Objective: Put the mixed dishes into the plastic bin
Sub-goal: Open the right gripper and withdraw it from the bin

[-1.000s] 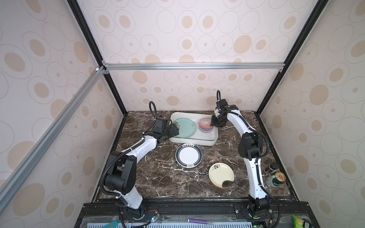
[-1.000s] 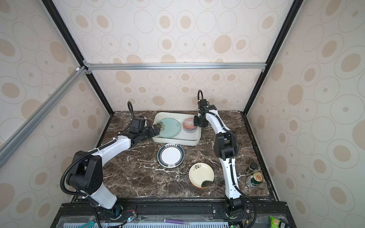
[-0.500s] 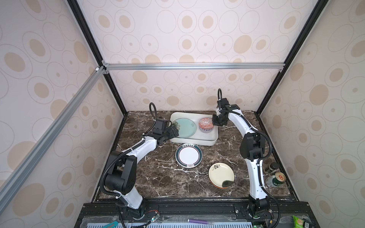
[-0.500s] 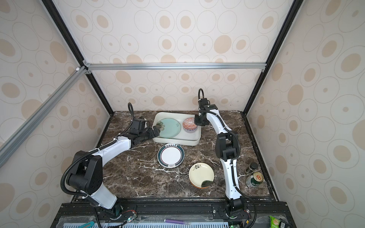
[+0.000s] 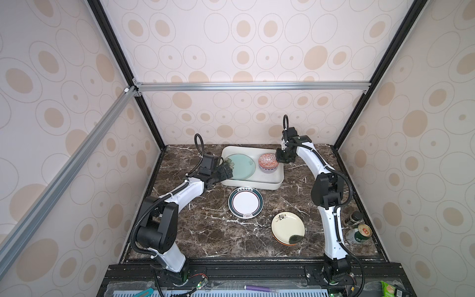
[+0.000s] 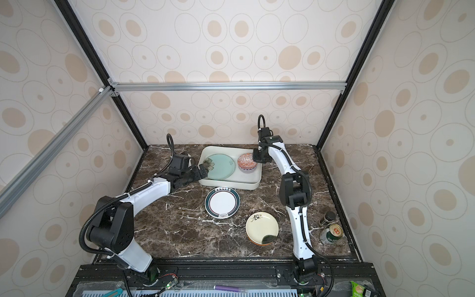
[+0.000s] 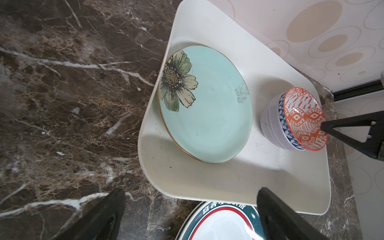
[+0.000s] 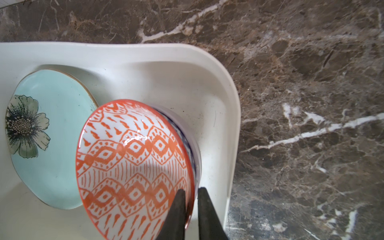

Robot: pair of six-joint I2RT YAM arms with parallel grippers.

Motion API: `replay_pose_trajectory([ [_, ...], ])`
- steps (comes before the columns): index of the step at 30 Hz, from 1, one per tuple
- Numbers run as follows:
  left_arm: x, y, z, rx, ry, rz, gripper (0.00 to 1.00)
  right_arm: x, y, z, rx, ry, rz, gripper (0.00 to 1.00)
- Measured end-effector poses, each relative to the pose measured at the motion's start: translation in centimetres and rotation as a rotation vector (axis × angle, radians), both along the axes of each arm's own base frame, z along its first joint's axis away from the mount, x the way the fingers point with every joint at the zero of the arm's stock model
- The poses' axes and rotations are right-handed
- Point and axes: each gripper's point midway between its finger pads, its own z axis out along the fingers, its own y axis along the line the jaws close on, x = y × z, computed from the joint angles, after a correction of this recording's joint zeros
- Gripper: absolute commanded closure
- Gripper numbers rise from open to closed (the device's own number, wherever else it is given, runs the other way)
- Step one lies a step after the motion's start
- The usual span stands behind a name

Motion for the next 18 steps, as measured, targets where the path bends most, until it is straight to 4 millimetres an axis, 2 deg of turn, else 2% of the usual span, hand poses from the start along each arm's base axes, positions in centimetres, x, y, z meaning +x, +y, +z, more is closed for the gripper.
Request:
replay_pose_trajectory([
  [5,0.1,0.0,-0.8,0.014,0.013,-0.009,0.01,0.1,0.1,-0.7,0.002,0.015,0.002,0.78],
  [9,1.0,0.0,-1.5,0.056,0.027,-0.022,0.01,-0.2,0.2,-0.6,0.003,0.022,0.014,0.58],
  [12,2.6,0.0,-1.3,0.110,0.025,-0.029,0.01,-1.0,0.1,-0.5,0.002,0.022,0.026,0.50],
  [16,4.7,0.3,-0.5,0.186,0.002,-0.029,0.02,-3.2,-0.4,1.7,0.001,0.010,0.036,0.50],
  [18,5.4,0.7,-0.5,0.231,-0.005,-0.025,0.03,-4.4,-0.8,3.8,0.004,-0.021,0.033,0.49],
])
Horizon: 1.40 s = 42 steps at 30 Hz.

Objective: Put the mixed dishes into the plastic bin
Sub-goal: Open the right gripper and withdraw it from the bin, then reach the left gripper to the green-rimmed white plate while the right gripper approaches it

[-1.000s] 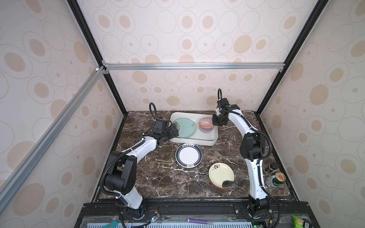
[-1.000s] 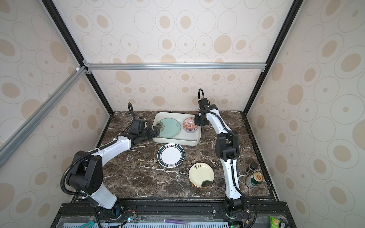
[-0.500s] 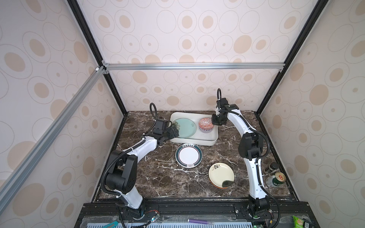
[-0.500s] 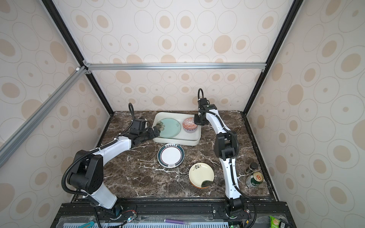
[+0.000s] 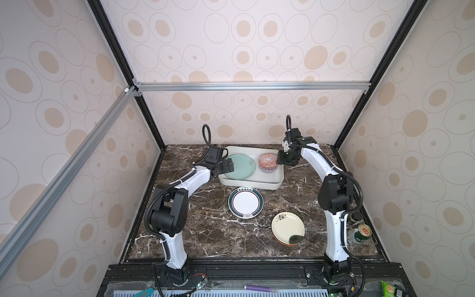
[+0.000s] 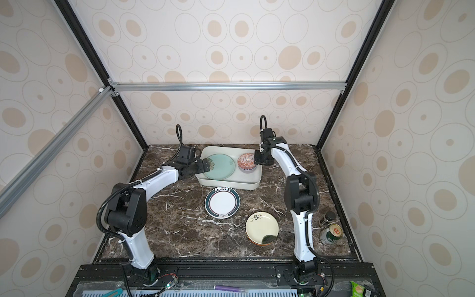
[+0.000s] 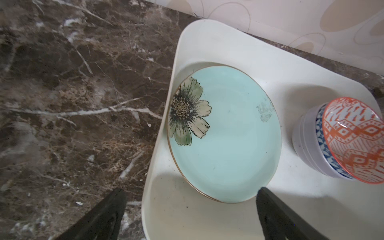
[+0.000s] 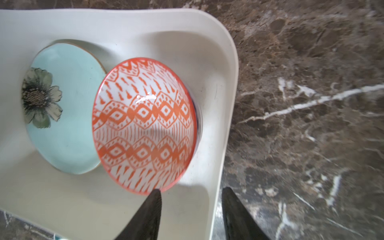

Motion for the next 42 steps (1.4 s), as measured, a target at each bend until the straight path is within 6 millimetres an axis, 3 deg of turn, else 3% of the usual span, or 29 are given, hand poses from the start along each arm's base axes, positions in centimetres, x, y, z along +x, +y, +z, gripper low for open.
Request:
replay_pose_trajectory([
  [3,0.2,0.8,-0.9,0.064,0.014,0.006,0.06,-2.0,-0.5,2.4,0.008,-0.041,-0.002,0.49],
  [5,0.0,1.3,-2.0,0.104,0.039,0.010,0.06,-3.6,-0.8,2.7,0.009,-0.047,-0.001,0.49],
  [8,-0.3,1.5,-3.5,0.130,0.076,0.007,0.07,-6.7,-0.6,1.3,0.003,-0.012,0.013,0.49],
  [11,-1.5,1.8,-4.3,0.132,0.095,0.004,0.07,-10.4,0.9,-1.2,0.002,0.057,0.062,0.49],
  [14,-4.1,1.9,-4.3,0.114,0.109,-0.012,0.11,-13.5,2.8,-2.8,0.009,0.106,0.122,0.50],
  [18,-8.1,1.6,-2.8,0.082,0.080,-0.040,0.18,-16.4,5.2,-2.9,0.039,0.098,0.189,0.51],
  [21,-11.3,0.1,-2.8,0.069,0.073,-0.089,0.28,-17.3,6.7,-3.1,0.056,0.081,0.224,0.52],
  [23,-13.2,-0.6,-3.8,0.065,0.094,-0.115,0.38,-17.7,7.5,-3.7,0.072,0.084,0.236,0.54],
  [25,-15.3,-1.0,-5.6,0.058,0.136,-0.136,0.56,-18.1,7.9,-4.7,0.086,0.100,0.234,0.56],
  [27,-16.5,-0.7,-7.0,0.061,0.171,-0.133,0.64,-18.2,8.2,-5.9,0.092,0.116,0.229,0.57],
  [32,-17.0,-0.8,-7.4,0.053,0.177,-0.127,0.66,-18.4,8.8,-8.0,0.092,0.149,0.217,0.57],
  [42,-16.6,-2.2,-7.5,0.037,0.155,-0.148,0.66,-18.3,9.9,-8.3,0.116,0.139,0.226,0.57],
])
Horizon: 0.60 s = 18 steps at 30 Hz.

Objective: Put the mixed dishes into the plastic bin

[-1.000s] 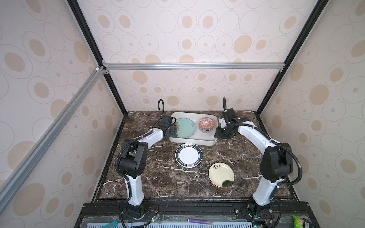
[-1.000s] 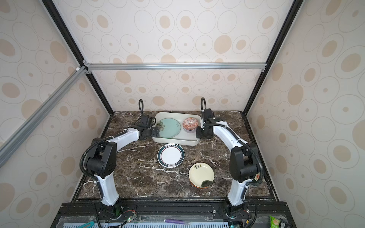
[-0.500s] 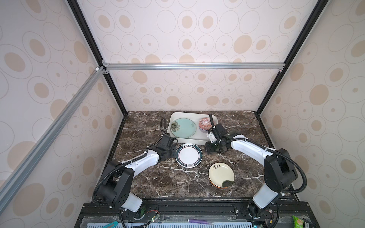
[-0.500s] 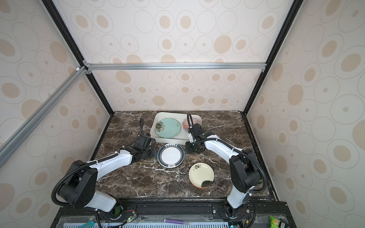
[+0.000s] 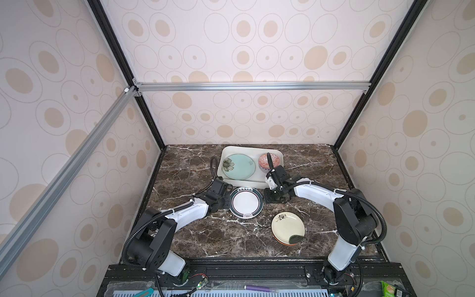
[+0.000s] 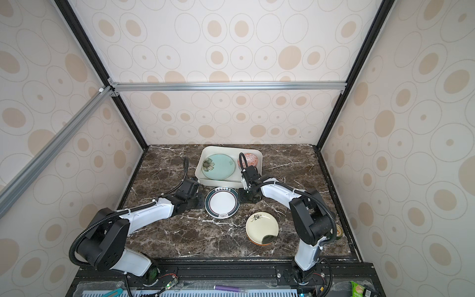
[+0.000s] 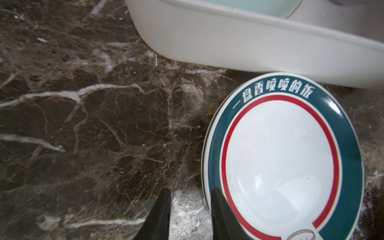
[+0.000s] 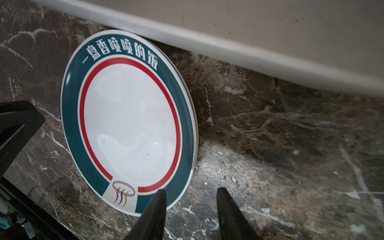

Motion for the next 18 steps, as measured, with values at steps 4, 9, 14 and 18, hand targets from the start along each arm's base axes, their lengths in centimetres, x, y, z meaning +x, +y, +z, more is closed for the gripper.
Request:
replay_pose_trajectory([
  [4,0.3,-0.2,-0.4,0.005,0.010,-0.001,0.66,0.0,0.0,0.0,-0.001,0.001,0.000,0.57],
  [9,1.1,-1.2,-0.9,-0.007,0.018,-0.015,0.74,-0.1,0.1,-1.2,-0.006,0.028,0.004,0.58],
  [14,1.0,-2.1,-2.0,-0.011,0.041,-0.036,0.87,-0.4,0.1,-2.5,-0.016,0.063,0.007,0.58],
  [18,1.8,-2.9,-1.4,-0.031,0.018,-0.040,0.96,-0.3,0.2,-2.6,-0.015,0.065,0.008,0.58],
])
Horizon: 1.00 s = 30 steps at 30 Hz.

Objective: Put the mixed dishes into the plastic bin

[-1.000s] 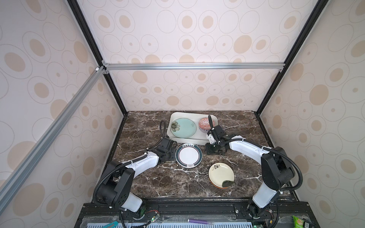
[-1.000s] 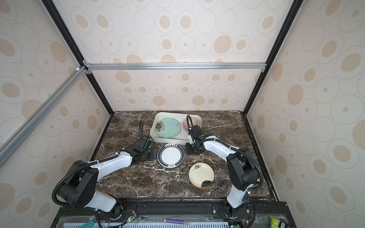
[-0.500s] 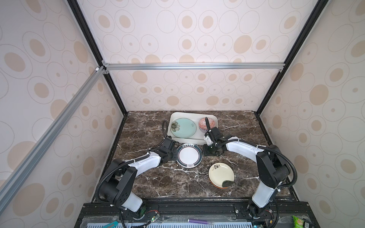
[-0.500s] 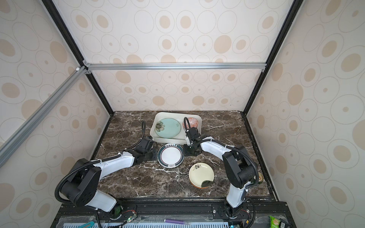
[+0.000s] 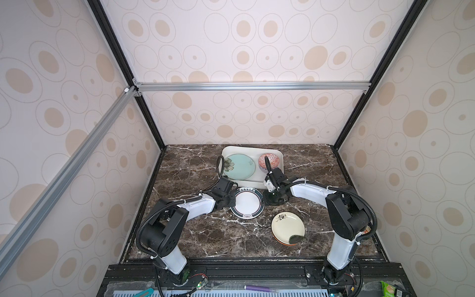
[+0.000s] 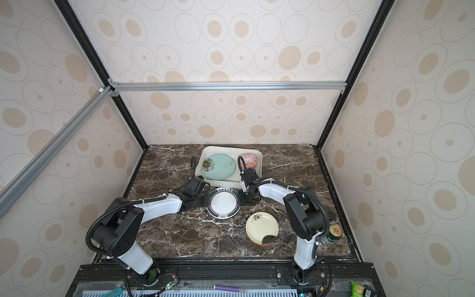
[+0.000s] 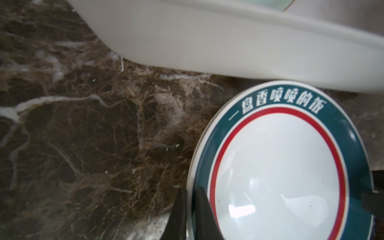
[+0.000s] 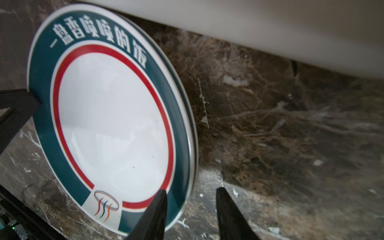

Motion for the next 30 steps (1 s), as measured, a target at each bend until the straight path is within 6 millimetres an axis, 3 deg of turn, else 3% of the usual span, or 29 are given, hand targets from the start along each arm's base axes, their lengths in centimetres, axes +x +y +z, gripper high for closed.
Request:
replay_pose_trajectory([
  [10,0.9,-1.2,-0.1,-0.009,-0.017,-0.014,1.00,0.7,0.4,0.0,0.003,-0.006,0.004,0.61],
  [13,1.1,-1.4,-0.2,-0.010,-0.018,-0.016,1.00,0.8,0.5,0.2,0.003,-0.011,0.006,0.67],
  [19,1.7,-2.0,-0.2,-0.012,-0.025,-0.019,1.00,1.3,0.3,0.8,0.012,-0.009,-0.016,0.88],
  [26,1.7,-2.4,-0.5,0.002,-0.023,-0.025,1.00,1.6,0.3,2.3,0.031,-0.021,-0.023,0.99],
  [27,1.7,-2.3,-0.5,0.005,-0.023,-0.024,0.99,1.6,0.3,2.4,0.036,-0.019,-0.023,1.00],
  [30,1.5,-2.1,-0.3,0.024,-0.022,-0.021,0.75,1.6,0.5,2.9,0.067,-0.011,-0.021,1.00],
])
